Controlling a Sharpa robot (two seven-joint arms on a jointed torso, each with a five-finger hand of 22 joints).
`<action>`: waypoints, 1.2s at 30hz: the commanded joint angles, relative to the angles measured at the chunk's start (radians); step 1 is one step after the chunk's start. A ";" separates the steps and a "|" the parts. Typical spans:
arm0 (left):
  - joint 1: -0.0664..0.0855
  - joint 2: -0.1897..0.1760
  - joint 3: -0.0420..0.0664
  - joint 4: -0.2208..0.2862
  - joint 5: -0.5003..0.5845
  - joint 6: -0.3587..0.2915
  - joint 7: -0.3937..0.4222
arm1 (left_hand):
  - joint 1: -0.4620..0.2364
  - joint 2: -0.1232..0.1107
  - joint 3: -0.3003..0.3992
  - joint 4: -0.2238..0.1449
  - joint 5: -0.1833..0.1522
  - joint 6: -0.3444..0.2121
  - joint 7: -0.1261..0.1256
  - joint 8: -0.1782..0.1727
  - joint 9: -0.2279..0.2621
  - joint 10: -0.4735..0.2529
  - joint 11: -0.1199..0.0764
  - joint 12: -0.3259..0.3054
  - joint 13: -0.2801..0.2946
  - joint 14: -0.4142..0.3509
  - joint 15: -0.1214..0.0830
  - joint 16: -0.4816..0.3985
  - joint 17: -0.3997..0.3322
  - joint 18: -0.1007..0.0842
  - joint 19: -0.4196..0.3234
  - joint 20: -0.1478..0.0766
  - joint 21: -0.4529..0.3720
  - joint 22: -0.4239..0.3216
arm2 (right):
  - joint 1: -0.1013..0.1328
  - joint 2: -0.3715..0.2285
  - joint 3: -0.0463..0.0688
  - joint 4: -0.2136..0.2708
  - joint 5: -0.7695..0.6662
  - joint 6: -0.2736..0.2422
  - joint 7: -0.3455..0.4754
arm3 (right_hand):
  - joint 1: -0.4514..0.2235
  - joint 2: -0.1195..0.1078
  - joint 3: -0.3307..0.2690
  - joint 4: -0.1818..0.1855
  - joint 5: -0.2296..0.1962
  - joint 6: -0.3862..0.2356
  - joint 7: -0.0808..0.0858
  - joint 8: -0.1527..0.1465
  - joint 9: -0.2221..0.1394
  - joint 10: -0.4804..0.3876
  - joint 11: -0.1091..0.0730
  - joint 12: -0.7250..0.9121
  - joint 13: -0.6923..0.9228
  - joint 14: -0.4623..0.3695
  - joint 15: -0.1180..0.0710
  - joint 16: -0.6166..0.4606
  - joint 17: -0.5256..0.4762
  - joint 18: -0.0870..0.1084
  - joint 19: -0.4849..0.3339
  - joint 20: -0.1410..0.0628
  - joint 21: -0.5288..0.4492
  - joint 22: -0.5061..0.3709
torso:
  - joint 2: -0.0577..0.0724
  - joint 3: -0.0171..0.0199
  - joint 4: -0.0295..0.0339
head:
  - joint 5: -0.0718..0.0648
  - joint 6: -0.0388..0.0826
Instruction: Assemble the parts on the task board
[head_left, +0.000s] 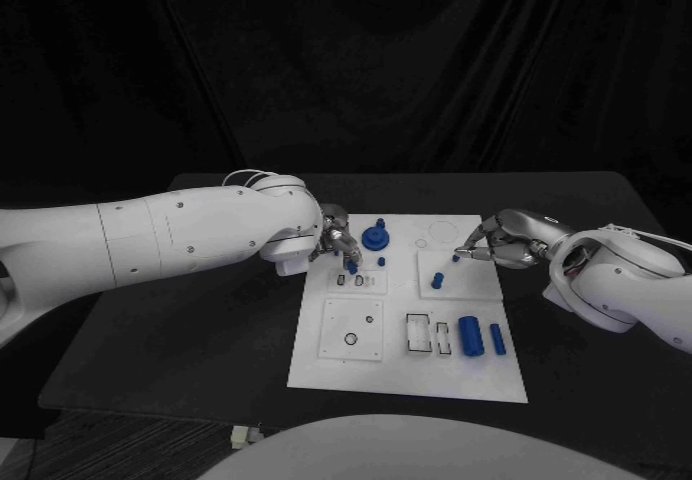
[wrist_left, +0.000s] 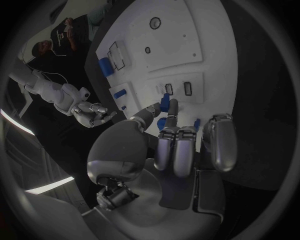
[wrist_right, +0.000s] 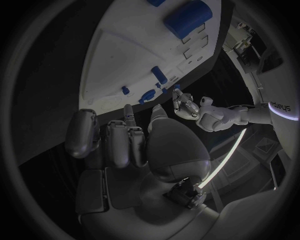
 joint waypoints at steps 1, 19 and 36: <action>-0.001 -0.008 0.001 0.024 -0.019 -0.072 0.022 | 0.016 0.011 0.088 -0.081 -0.002 -0.003 -0.006 0.005 0.073 0.102 -0.005 -0.001 0.263 0.104 -0.004 0.003 0.263 0.019 0.011 -0.009 -0.006 0.167 | -0.004 -0.003 0.001 0.002 -0.002 -0.014 -0.007 | 0.008 0.005 -0.007 0.002 0.006 -0.004 0.003 -0.001 0.000 0.055 0.005 -0.006 0.166 0.035 0.009 -0.006 -0.002 0.017 -0.007 -0.002 -0.007 0.157 | 0.001 0.0001 0.0002 | 0.001 0.000; -0.071 -0.068 0.000 0.122 -0.131 -0.333 0.049 | 0.018 0.013 0.087 -0.072 -0.001 -0.012 -0.005 0.010 0.077 0.102 -0.004 -0.001 0.263 0.104 -0.003 0.003 0.263 0.018 0.012 -0.008 -0.003 0.169 | -0.008 -0.031 0.001 0.048 -0.002 -0.224 0.107 | 0.040 0.005 -0.015 0.002 0.074 -0.001 0.003 0.000 0.000 0.059 0.005 -0.001 0.175 0.039 0.009 0.002 0.009 0.015 -0.001 -0.001 0.001 0.161 | 0.001 0.0006 -0.0006 | 0.007 0.000; -0.104 -0.078 0.000 0.139 -0.178 -0.430 0.061 | 0.018 0.010 0.084 -0.067 0.000 -0.012 -0.006 0.014 0.079 0.102 -0.005 -0.001 0.263 0.104 -0.003 0.003 0.263 0.018 0.012 -0.008 -0.006 0.169 | -0.008 -0.046 0.001 0.077 -0.002 -0.280 0.139 | 0.053 0.005 -0.017 0.002 0.101 0.006 0.003 0.004 0.001 0.060 0.005 0.000 0.176 0.040 0.009 0.003 0.011 0.014 0.001 -0.002 0.003 0.162 | 0.002 -0.0007 -0.0008 | 0.007 0.000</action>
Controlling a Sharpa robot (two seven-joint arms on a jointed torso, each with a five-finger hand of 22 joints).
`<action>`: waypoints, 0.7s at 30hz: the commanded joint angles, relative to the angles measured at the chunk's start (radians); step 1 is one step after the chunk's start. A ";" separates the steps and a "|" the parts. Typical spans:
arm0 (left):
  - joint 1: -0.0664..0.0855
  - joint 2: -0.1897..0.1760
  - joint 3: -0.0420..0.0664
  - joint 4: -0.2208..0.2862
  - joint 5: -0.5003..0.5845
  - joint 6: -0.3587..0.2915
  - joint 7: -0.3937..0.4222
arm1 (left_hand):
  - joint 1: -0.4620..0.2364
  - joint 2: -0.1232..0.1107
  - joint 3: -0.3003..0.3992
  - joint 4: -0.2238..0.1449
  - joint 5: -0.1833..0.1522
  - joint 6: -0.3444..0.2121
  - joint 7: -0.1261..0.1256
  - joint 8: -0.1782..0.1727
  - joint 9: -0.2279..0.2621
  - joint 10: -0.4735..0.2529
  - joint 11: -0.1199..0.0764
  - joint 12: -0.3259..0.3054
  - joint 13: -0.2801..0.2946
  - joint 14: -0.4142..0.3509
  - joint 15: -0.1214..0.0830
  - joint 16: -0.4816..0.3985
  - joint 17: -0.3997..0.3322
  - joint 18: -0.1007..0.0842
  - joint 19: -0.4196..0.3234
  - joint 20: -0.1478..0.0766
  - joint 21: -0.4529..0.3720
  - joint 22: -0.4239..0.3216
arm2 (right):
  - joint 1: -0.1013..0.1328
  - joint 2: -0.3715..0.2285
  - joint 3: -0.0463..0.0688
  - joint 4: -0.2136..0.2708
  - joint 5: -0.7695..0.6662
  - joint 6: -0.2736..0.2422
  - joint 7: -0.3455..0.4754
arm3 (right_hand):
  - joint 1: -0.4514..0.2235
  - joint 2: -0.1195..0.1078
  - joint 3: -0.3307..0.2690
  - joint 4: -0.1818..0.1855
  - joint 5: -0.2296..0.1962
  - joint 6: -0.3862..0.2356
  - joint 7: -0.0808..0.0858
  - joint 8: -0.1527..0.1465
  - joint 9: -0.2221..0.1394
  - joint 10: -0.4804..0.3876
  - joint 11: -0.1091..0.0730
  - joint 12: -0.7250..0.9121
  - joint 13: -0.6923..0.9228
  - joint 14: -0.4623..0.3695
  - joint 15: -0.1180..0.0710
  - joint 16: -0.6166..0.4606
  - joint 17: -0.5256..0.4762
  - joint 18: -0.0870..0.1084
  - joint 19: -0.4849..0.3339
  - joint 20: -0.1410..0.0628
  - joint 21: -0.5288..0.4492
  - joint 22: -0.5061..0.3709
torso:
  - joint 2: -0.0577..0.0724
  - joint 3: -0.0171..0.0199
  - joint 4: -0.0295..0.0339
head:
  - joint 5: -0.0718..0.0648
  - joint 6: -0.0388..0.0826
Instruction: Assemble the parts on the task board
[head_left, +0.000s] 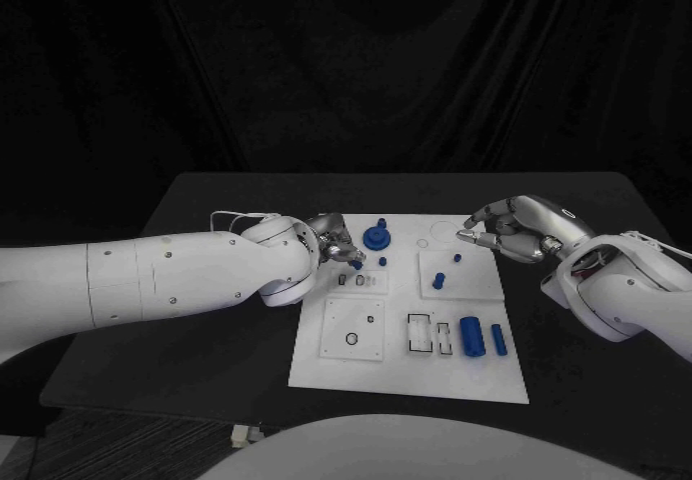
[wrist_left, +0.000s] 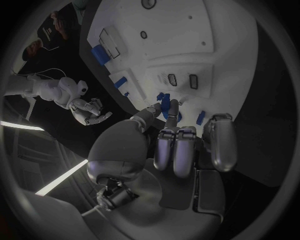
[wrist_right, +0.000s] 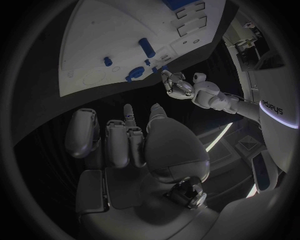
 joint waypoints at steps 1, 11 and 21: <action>-0.006 0.003 0.001 -0.002 -0.020 -0.031 0.018 | 0.015 0.008 0.077 -0.074 0.007 0.003 -0.008 0.004 0.079 0.101 -0.006 -0.001 0.263 0.104 -0.003 0.003 0.263 0.018 0.012 -0.008 -0.002 0.169 | -0.002 -0.003 0.000 0.007 -0.002 -0.043 0.022 | 0.007 0.000 -0.006 0.002 0.007 0.006 0.003 0.004 0.001 0.060 0.004 -0.001 0.174 0.044 0.005 0.002 0.007 0.014 0.001 -0.002 0.003 0.162 | 0.000 -0.0002 -0.0004 | 0.001 0.000; -0.016 0.004 0.001 -0.006 -0.021 0.001 0.013 | 0.015 0.009 0.075 -0.066 0.005 -0.001 -0.008 0.006 0.078 0.101 -0.007 -0.001 0.263 0.104 -0.004 0.003 0.263 0.019 0.010 -0.008 -0.006 0.168 | -0.002 -0.006 0.000 0.014 -0.002 -0.044 0.021 | 0.008 0.000 -0.006 0.002 0.008 0.007 0.003 0.004 0.001 0.062 0.005 0.000 0.176 0.044 0.005 0.004 0.008 0.013 0.003 -0.002 0.007 0.163 | 0.000 -0.0006 -0.0001 | 0.000 0.000; -0.036 -0.002 0.001 -0.003 -0.021 0.006 0.013 | 0.016 0.009 0.075 -0.065 0.004 -0.001 -0.008 0.006 0.078 0.101 -0.007 -0.001 0.263 0.104 -0.004 0.003 0.263 0.019 0.010 -0.008 -0.006 0.168 | -0.002 -0.007 0.000 0.016 -0.002 -0.042 0.017 | 0.008 0.000 -0.006 0.002 0.008 0.007 0.003 0.004 0.001 0.062 0.005 0.000 0.176 0.044 0.005 0.004 0.008 0.013 0.003 -0.002 0.007 0.163 | 0.001 0.0000 -0.0001 | -0.001 0.000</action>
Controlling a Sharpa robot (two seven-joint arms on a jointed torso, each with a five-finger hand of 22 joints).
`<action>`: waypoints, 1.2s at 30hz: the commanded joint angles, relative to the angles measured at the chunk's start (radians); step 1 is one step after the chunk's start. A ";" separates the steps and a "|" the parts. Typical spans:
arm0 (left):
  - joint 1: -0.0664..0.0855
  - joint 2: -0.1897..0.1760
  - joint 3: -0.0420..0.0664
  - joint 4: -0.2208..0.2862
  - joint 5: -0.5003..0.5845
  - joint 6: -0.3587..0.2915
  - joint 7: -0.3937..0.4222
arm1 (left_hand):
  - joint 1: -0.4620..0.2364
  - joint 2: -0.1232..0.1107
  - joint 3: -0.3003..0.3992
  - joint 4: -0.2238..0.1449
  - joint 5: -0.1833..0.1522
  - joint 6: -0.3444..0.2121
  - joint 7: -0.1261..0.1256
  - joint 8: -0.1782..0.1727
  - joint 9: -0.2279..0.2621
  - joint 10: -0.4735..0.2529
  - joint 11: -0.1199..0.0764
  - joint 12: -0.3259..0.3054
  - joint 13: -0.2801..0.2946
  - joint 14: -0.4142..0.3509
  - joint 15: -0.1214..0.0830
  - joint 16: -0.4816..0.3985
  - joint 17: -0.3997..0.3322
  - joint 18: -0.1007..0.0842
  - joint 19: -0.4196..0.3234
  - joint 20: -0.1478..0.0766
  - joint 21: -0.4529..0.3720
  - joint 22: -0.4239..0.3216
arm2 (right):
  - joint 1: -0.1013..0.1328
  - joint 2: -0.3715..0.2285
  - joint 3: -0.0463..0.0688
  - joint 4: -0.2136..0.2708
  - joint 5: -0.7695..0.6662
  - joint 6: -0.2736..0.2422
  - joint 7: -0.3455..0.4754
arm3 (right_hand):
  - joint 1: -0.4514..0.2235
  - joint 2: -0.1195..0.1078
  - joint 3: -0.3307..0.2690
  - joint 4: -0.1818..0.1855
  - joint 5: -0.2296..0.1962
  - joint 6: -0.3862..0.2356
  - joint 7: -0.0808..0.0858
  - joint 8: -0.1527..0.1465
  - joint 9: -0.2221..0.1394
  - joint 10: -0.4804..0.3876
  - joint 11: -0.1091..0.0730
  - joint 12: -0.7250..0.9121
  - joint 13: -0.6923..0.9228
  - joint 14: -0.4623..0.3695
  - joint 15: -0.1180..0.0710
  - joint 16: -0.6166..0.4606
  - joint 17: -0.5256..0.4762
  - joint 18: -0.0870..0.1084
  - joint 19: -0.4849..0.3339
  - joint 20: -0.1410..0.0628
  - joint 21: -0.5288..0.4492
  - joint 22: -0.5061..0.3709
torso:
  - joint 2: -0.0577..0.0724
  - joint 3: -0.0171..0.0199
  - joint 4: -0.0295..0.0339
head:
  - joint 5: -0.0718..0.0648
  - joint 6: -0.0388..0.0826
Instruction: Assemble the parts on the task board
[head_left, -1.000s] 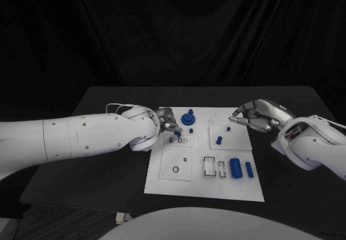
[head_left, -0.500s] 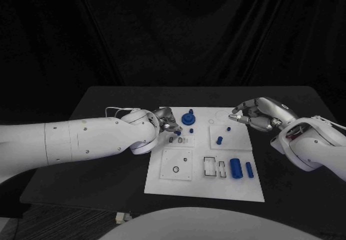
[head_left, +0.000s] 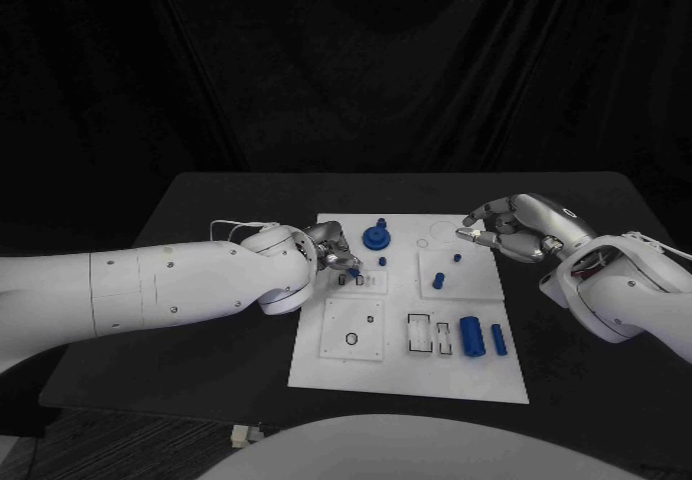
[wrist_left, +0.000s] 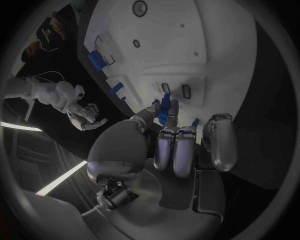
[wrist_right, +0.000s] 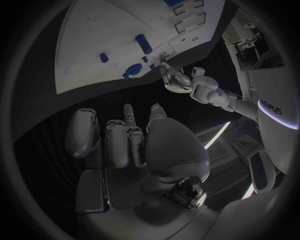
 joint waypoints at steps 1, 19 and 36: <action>-0.006 0.000 0.001 0.004 -0.003 0.007 0.013 | 0.016 0.009 0.072 -0.068 0.000 -0.001 -0.009 0.007 0.078 0.104 -0.004 -0.001 0.263 0.104 -0.004 0.003 0.263 0.019 0.010 -0.008 -0.006 0.168 | -0.002 -0.001 0.001 0.001 -0.002 -0.016 0.003 | 0.009 0.000 -0.006 0.002 0.005 0.007 0.003 0.004 0.001 0.062 0.005 -0.003 0.176 0.044 0.004 0.004 0.008 0.013 0.003 -0.002 0.007 0.163 | 0.000 0.0003 0.0001 | 0.000 0.000; -0.016 0.002 0.001 0.003 -0.003 -0.011 0.023 | 0.013 0.004 0.062 -0.052 -0.012 -0.007 -0.011 0.011 0.078 0.104 -0.006 -0.001 0.263 0.104 -0.005 0.003 0.263 0.019 0.011 -0.008 -0.007 0.169 | -0.004 0.002 0.001 -0.005 -0.002 -0.005 -0.006 | 0.009 0.000 -0.006 0.002 0.006 0.007 0.004 0.005 0.001 0.062 0.005 -0.003 0.176 0.044 0.004 0.004 0.009 0.013 0.003 -0.002 0.007 0.163 | 0.000 0.0002 0.0002 | 0.001 0.000; -0.020 0.005 0.001 0.000 -0.003 -0.002 0.020 | 0.005 -0.007 0.000 0.028 -0.095 -0.027 -0.019 0.011 0.054 0.104 -0.011 -0.001 0.263 0.104 -0.008 0.003 0.263 0.021 0.007 -0.012 -0.026 0.167 | -0.005 0.004 0.001 -0.012 -0.002 0.010 -0.018 | 0.009 0.001 -0.008 0.004 0.007 0.008 0.005 0.005 0.001 0.062 0.005 -0.003 0.176 0.044 0.004 0.004 0.009 0.013 0.003 -0.002 0.007 0.163 | 0.000 0.0000 -0.0001 | 0.001 0.000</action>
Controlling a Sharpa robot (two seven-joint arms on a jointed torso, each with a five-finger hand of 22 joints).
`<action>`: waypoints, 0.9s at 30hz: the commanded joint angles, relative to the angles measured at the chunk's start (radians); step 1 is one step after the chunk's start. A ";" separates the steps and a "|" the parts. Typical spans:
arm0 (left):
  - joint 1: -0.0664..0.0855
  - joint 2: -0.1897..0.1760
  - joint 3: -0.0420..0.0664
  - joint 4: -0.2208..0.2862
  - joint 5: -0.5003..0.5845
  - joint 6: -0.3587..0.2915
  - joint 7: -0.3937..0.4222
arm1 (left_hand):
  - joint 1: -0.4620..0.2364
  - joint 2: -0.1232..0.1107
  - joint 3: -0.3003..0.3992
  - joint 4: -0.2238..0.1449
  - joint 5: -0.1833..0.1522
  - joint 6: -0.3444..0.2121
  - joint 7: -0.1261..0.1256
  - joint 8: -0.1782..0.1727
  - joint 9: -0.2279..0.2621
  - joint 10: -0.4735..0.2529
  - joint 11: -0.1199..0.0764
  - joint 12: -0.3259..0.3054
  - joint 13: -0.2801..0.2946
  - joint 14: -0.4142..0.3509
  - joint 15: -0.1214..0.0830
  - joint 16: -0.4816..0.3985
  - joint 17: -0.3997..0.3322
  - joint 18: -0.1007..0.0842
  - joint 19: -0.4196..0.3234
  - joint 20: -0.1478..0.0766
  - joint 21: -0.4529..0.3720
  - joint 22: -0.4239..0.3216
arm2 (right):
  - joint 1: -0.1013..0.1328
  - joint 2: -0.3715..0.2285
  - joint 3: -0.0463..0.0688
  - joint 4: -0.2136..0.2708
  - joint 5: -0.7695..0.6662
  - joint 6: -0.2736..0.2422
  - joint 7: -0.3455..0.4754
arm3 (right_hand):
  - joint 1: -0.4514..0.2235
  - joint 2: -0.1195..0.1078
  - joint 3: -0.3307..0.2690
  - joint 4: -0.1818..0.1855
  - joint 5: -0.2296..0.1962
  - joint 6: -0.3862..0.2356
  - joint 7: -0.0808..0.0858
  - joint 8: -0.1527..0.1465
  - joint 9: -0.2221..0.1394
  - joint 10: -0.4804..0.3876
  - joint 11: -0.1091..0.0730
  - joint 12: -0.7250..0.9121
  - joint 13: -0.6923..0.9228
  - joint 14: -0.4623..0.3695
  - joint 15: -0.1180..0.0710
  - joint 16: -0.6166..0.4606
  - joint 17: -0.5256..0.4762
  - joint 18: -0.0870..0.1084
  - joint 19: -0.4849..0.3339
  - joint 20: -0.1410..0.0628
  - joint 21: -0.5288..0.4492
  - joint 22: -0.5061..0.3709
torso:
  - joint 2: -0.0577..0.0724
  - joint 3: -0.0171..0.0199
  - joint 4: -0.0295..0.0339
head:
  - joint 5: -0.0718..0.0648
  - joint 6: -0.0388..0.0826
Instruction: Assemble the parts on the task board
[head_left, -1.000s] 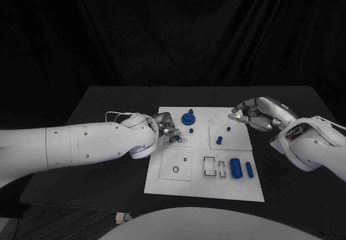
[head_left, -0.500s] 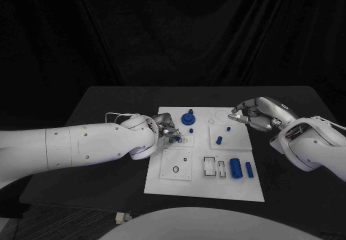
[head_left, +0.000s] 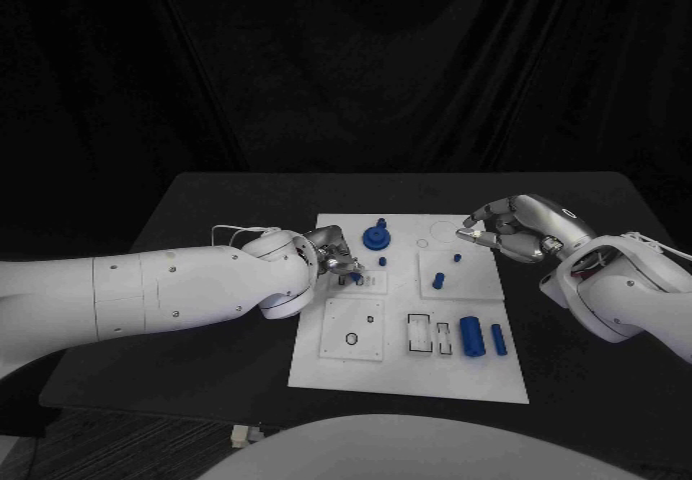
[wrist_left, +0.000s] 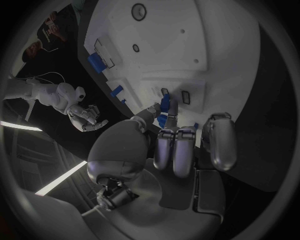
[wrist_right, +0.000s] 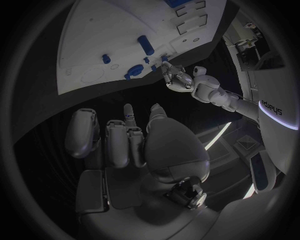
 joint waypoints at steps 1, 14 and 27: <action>-0.004 0.002 -0.001 0.002 0.000 0.003 0.012 | 0.004 -0.008 -0.002 0.012 -0.006 -0.016 -0.008 0.000 0.051 0.106 -0.001 -0.001 0.263 0.104 -0.008 0.003 0.263 0.005 0.007 -0.004 -0.006 0.166 | -0.002 0.000 0.001 -0.001 -0.002 0.006 -0.015 | 0.009 0.001 -0.005 0.001 0.007 0.004 0.001 0.005 0.001 0.062 0.005 -0.004 0.176 0.044 0.004 0.004 0.010 0.013 0.003 -0.002 0.007 0.163 | 0.001 0.0000 0.0001 | 0.001 0.000; -0.005 0.002 -0.001 0.006 0.000 0.011 0.014 | -0.012 -0.020 -0.049 0.068 -0.028 -0.017 -0.005 -0.009 0.024 0.106 0.002 -0.001 0.263 0.104 -0.006 0.003 0.263 0.006 0.006 -0.002 -0.016 0.166 | -0.004 0.002 0.001 -0.005 -0.002 0.013 -0.020 | 0.008 0.001 -0.006 0.001 0.007 0.004 0.001 0.004 0.001 0.062 0.006 -0.004 0.176 0.045 0.004 0.005 0.010 0.013 0.004 -0.002 0.007 0.163 | 0.000 -0.0003 0.0000 | 0.001 0.000; -0.005 -0.003 -0.001 0.012 0.000 0.039 0.005 | -0.013 -0.031 -0.069 0.085 -0.040 -0.018 -0.003 -0.014 0.011 0.106 0.004 -0.001 0.263 0.104 -0.004 0.003 0.263 0.009 0.002 -0.001 -0.033 0.162 | -0.007 0.004 0.001 -0.008 -0.002 0.019 -0.023 | 0.009 0.000 -0.006 0.000 0.007 0.004 0.002 0.004 0.001 0.062 0.006 -0.003 0.176 0.045 0.004 0.005 0.010 0.013 0.003 -0.002 0.006 0.162 | 0.000 0.0000 0.0001 | 0.003 0.000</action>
